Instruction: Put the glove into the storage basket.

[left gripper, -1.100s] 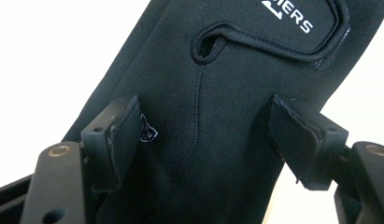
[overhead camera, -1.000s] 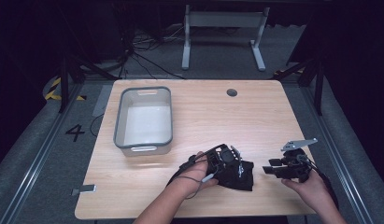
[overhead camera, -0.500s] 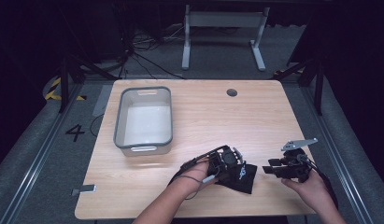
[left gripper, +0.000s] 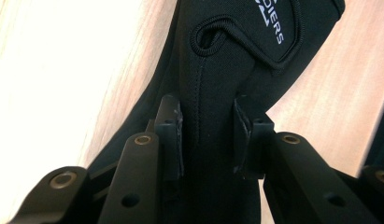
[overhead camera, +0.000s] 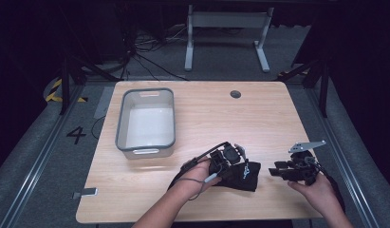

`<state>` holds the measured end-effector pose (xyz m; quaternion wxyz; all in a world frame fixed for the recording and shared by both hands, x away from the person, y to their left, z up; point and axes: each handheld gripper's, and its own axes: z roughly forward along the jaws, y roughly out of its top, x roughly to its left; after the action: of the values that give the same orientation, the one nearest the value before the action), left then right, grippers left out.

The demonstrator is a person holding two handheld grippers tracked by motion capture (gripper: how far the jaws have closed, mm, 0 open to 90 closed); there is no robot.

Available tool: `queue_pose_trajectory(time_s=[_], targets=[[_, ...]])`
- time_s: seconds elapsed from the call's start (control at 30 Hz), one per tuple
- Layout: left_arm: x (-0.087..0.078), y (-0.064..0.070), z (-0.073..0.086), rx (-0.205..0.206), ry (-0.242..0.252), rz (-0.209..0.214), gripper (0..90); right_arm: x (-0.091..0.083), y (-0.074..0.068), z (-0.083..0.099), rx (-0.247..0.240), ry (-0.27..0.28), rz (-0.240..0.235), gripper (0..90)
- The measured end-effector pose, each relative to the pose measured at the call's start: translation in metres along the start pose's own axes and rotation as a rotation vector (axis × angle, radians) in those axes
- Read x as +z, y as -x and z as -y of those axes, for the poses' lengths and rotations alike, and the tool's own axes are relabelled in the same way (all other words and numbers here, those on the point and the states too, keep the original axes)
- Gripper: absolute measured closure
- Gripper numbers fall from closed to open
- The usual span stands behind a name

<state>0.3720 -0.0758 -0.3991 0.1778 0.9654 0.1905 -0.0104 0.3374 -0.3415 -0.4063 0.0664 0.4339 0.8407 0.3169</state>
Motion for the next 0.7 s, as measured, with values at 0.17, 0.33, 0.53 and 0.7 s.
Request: queue_pose_trajectory(time_s=[0.17, 0.33, 0.53, 0.7], targets=[[-0.017, -0.002, 0.003, -0.031, 0.032, 0.012, 67.5, 0.0, 0.0, 0.0, 0.0, 0.0, -0.002, 55.4], [-0.035, -0.003, 0.008, -0.054, 0.054, 0.004, 67.5, 0.002, 0.0, 0.0, 0.003, -0.001, -0.004, 55.4], [-0.055, -0.005, 0.016, -0.087, 0.083, 0.0, 67.4, 0.003, -0.001, -0.001, -0.002, -0.004, -0.008, 55.4], [-0.069, -0.008, 0.023, -0.139, 0.094, -0.005, 67.5, 0.006, 0.0, -0.003, 0.002, -0.004, -0.012, 55.4]])
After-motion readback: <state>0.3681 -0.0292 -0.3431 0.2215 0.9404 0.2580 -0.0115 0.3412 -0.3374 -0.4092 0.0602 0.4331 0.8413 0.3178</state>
